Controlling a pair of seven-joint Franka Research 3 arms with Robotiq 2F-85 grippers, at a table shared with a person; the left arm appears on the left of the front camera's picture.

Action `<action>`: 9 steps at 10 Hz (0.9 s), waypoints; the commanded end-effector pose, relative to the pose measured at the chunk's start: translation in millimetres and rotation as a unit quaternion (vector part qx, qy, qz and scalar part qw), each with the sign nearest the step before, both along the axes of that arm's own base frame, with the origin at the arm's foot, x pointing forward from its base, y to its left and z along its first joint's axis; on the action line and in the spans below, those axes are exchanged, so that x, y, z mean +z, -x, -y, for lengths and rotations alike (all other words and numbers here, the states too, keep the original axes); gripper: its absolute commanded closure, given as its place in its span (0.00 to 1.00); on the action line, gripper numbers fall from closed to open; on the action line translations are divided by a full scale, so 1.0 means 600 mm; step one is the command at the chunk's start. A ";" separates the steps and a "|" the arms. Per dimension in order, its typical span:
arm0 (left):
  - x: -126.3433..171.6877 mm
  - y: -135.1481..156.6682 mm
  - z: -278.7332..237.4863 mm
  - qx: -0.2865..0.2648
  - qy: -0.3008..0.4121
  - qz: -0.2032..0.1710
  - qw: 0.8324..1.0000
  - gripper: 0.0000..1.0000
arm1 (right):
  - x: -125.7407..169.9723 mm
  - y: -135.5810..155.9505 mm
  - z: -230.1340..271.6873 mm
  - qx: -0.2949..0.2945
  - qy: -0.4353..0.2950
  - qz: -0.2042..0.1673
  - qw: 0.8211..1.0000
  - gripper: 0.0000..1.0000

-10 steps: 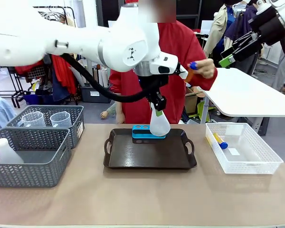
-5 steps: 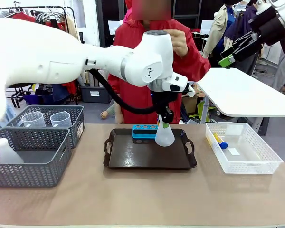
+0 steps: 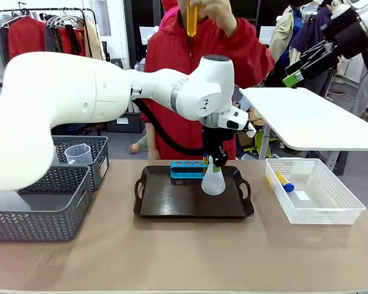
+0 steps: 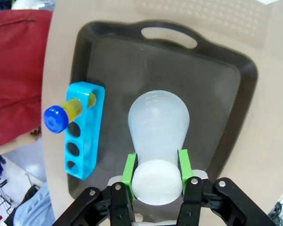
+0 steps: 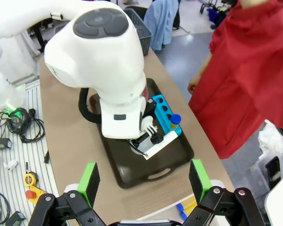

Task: Prepare the laboratory tools.
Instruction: Pick up one Small flask and place it on the Handle tray.

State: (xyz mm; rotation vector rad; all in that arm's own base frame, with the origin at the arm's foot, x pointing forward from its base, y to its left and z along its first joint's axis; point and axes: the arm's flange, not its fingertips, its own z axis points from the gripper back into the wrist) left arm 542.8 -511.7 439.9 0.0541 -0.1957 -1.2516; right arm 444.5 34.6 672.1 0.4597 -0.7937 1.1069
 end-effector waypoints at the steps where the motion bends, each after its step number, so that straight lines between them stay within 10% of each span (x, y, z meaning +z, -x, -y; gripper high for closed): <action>1: -0.007 -0.026 0.007 -0.003 -0.021 -0.004 1.000 1.00 | 0.001 0.001 -0.002 0.002 -0.006 0.000 1.000 0.00; 5: -0.033 -0.027 -0.001 0.002 -0.023 -0.016 1.000 0.90 | 0.001 0.001 -0.002 0.002 -0.006 0.000 1.000 0.00; 9: -0.015 -0.027 -0.011 0.014 -0.007 -0.019 1.000 0.13 | 0.001 0.001 -0.002 0.002 -0.006 0.000 1.000 0.00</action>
